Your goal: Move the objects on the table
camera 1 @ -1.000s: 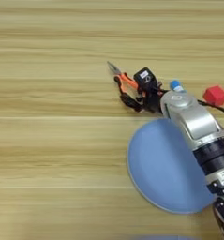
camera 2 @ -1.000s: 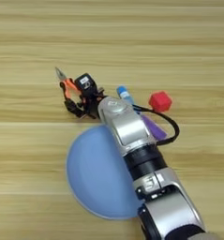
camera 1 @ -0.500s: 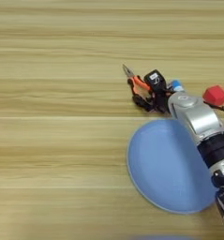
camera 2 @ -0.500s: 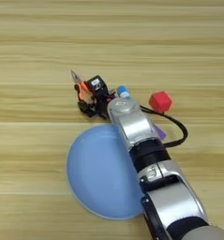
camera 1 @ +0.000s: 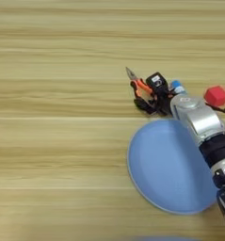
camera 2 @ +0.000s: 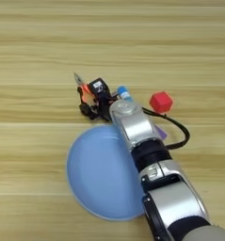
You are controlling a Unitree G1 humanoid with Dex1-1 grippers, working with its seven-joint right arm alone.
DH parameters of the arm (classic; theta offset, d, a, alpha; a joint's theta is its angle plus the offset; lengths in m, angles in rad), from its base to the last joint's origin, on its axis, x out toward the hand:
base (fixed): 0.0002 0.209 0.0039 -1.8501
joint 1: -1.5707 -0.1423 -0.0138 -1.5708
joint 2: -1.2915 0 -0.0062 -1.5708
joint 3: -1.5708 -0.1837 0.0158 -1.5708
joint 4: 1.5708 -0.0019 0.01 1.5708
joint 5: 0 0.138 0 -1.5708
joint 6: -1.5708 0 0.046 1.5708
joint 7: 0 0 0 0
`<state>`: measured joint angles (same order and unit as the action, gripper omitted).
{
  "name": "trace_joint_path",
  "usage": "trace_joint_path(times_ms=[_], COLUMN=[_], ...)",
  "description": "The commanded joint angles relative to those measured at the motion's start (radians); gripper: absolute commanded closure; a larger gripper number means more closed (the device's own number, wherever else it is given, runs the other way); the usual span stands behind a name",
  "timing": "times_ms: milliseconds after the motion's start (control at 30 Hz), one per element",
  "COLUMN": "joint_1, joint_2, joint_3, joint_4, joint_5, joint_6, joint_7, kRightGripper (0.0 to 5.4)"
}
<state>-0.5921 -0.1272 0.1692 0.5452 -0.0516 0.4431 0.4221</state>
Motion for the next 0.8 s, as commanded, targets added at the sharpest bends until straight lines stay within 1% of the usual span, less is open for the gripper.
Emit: trace_joint_path(times_ms=[33, 333, 667, 800], joint_1=[-0.094, -0.091, -0.072, -0.063], joint_2=[-0.015, -0.021, -0.037, -0.062], joint_3=[-0.013, -0.029, -0.054, -0.075], joint_4=[-0.044, -0.087, -0.235, -0.301], joint_5=[-0.005, 0.003, 0.022, 0.035], joint_6=[-0.043, -0.037, 0.008, 0.033], joint_7=[-0.007, -0.01, 0.0, 0.01], kRightGripper=[0.95, 0.03, 0.03, 0.03])
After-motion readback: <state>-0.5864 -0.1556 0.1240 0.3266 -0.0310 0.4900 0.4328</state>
